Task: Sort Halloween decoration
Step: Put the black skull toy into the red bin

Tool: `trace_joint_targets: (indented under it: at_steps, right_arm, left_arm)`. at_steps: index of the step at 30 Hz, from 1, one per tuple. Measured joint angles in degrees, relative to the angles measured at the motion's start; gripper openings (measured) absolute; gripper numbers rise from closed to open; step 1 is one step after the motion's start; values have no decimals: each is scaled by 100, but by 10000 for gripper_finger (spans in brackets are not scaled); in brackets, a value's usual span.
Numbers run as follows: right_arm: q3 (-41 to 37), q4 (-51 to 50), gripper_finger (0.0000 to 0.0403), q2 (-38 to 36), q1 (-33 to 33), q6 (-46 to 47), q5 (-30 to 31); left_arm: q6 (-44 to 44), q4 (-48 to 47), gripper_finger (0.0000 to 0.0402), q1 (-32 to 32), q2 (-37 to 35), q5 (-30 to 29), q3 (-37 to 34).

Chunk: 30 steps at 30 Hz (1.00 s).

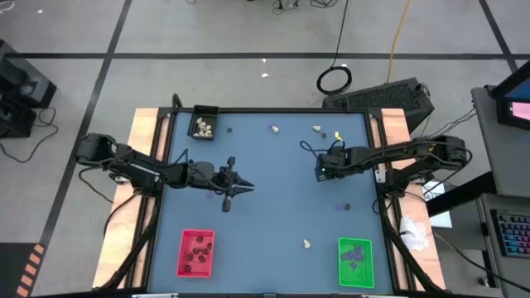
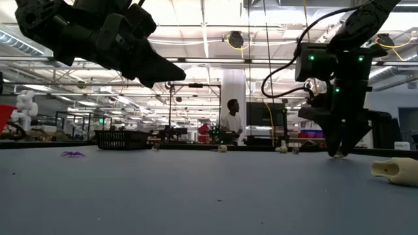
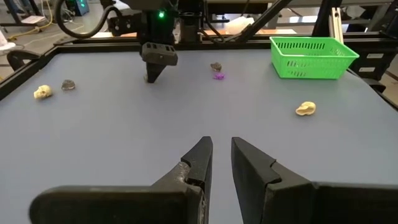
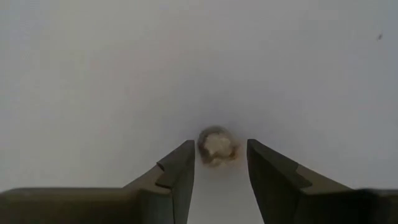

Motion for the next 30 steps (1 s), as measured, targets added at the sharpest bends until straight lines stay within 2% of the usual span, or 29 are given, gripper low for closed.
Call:
trace_joint_targets:
  at_steps: [5, 11, 17, 24, 30]
  right_arm:
    - [-2, 4, 134, 0, 53, -320, 359]
    - [-2, -29, 134, 0, 55, -1877, 380]
    - [-2, -212, 134, 0, 53, -2924, 162]
    - [-4, -155, 133, 0, 49, -3312, 76]
    - [-235, 326, 107, -25, 12, -3857, 75]
  left_arm:
    - [-12, 2, 54, 0, 0, 0, 0]
    - [-22, -17, 54, 0, 0, 0, 0]
    - [-132, -17, 54, -1, 0, -2, 0]
    - [-134, -17, 54, -1, 0, -2, 0]
    - [-134, -17, 54, -2, 0, -2, 0]
